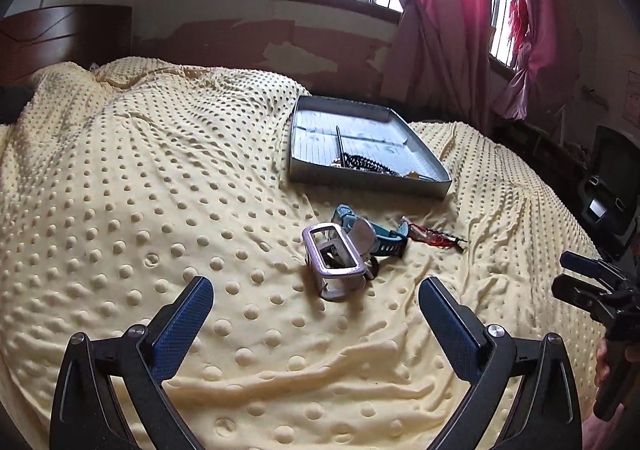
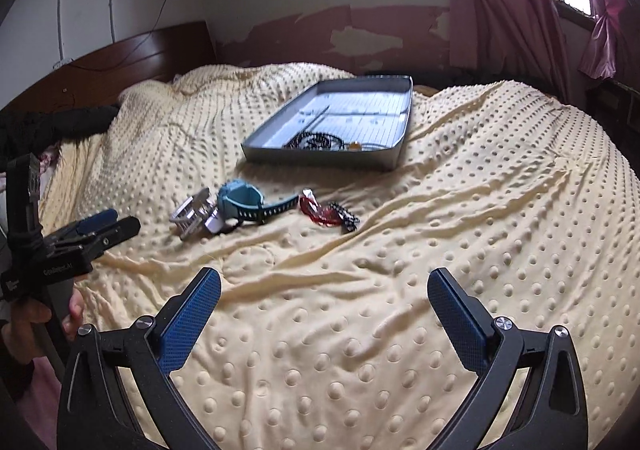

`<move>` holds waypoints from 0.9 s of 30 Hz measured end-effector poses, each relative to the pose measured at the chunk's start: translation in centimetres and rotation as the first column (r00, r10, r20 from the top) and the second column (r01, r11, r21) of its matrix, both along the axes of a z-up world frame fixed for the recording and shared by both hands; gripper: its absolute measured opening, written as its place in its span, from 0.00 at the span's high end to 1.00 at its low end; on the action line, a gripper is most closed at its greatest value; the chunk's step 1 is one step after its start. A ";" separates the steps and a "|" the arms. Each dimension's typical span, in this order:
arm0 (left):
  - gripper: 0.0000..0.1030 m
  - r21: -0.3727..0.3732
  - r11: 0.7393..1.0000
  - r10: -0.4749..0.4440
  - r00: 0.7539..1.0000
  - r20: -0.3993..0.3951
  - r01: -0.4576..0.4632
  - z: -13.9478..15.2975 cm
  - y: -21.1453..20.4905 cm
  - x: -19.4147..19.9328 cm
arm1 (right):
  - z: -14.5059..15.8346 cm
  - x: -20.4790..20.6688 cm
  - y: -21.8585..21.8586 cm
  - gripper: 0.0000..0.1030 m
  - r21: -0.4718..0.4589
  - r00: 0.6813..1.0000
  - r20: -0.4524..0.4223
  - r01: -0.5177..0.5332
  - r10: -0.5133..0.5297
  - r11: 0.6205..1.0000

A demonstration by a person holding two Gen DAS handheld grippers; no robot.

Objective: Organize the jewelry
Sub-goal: 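Open both tools and withdraw them from the tray, then grasp the silver watch buckle with the left tool while the right tool grasps the blue watch strap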

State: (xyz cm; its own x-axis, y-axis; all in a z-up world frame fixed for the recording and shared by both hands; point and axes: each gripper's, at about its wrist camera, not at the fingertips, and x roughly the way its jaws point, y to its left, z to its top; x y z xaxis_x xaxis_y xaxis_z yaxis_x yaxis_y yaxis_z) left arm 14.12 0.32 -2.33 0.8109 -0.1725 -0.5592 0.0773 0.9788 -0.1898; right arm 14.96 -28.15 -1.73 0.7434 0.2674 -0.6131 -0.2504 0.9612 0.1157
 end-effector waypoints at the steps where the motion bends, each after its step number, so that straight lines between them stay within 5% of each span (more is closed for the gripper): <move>1: 0.00 0.008 1.000 -0.004 1.000 -0.007 0.004 -0.2 -0.1 0.3 | -0.3 0.4 0.0 0.01 -0.005 1.000 -0.012 -0.001 0.001 1.000; 10: 0.01 0.011 0.997 -0.071 0.996 -0.056 0.071 -0.9 -0.7 2.8 | -2.1 3.9 0.6 0.01 -0.006 0.998 -0.055 -0.021 0.021 1.000; 14: 0.12 -0.024 0.996 -0.086 0.994 -0.063 0.085 -0.9 -0.6 3.4 | -2.5 4.6 1.2 0.03 0.030 0.997 -0.071 -0.038 0.040 0.999; 27: 0.38 -0.121 0.988 -0.112 0.985 -0.128 0.096 -2.3 -0.4 5.8 | -3.7 7.7 4.7 0.32 0.022 0.986 -0.097 -0.133 0.134 0.991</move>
State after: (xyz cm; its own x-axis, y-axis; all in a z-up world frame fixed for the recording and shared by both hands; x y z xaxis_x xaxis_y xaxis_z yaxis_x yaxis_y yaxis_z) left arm 19.94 -0.10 -4.61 0.7042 -0.3205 -0.6336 0.1438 0.9382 -0.3147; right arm 22.62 -23.45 -5.47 0.6370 0.3699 -0.6764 -0.3631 0.9179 0.1600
